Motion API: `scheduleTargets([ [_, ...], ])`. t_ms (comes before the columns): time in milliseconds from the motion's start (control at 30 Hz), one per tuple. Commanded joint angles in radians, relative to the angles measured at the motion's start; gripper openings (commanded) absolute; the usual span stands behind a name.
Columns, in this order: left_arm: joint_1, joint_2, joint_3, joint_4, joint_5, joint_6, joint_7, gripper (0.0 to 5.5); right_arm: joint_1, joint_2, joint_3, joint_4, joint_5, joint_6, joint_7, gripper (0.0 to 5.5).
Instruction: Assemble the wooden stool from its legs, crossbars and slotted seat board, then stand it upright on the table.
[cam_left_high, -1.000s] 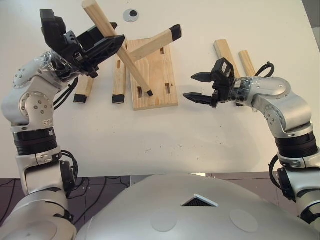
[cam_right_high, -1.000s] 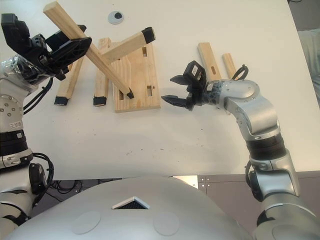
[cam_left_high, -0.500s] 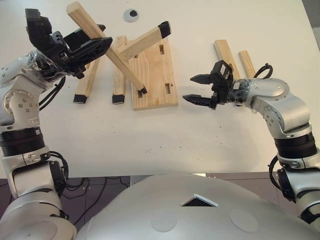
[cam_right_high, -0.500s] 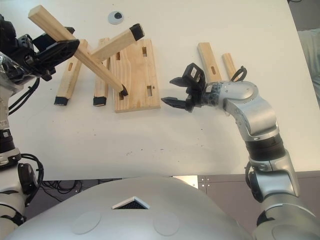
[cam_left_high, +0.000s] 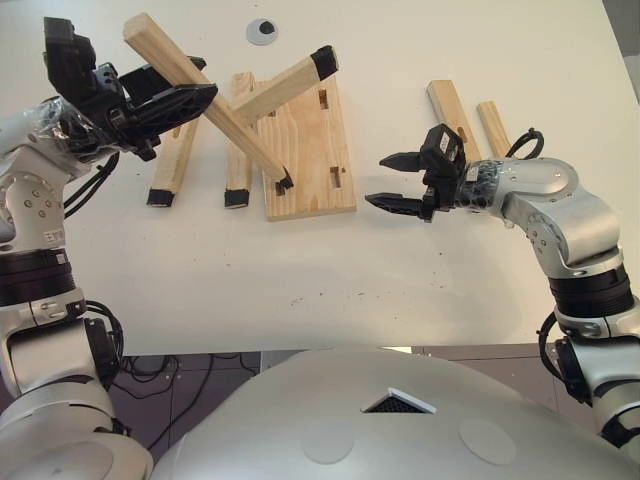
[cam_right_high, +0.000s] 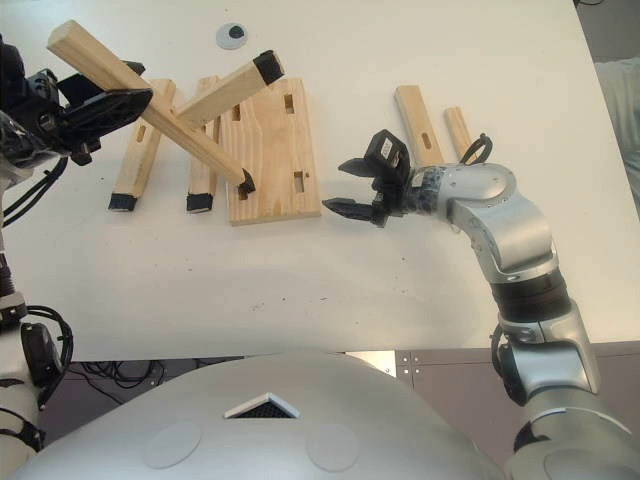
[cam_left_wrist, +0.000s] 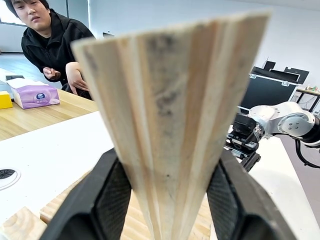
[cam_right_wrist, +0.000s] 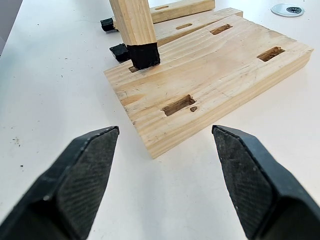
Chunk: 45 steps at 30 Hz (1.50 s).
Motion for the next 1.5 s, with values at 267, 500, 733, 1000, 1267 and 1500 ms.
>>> scheduleTargets([
  [267,0.003,0.074,-0.019,0.044,0.072,-0.014,-0.059,2.01,0.019,0.0,0.012,-0.008,-0.011,0.001,0.006,3.43],
  [500,-0.023,0.097,-0.003,0.04,0.056,0.008,-0.082,2.01,0.029,0.007,0.011,-0.013,-0.008,0.003,-0.006,3.43],
  [733,-0.004,0.122,-0.02,0.03,0.084,-0.002,-0.117,2.01,0.033,0.011,0.014,-0.008,-0.011,-0.001,-0.009,3.43],
  [1000,-0.007,0.153,-0.157,-0.008,0.214,-0.106,-0.172,2.01,0.037,0.009,0.01,-0.014,-0.01,0.003,-0.012,3.43],
  [1267,-0.099,0.163,-0.271,-0.07,0.27,-0.053,-0.12,2.01,0.049,0.025,0.017,-0.018,-0.008,0.002,-0.033,3.43],
  [1500,-0.015,0.184,-0.334,-0.15,0.295,-0.027,-0.118,2.01,0.053,0.029,0.016,-0.02,-0.005,0.004,-0.04,3.43],
])
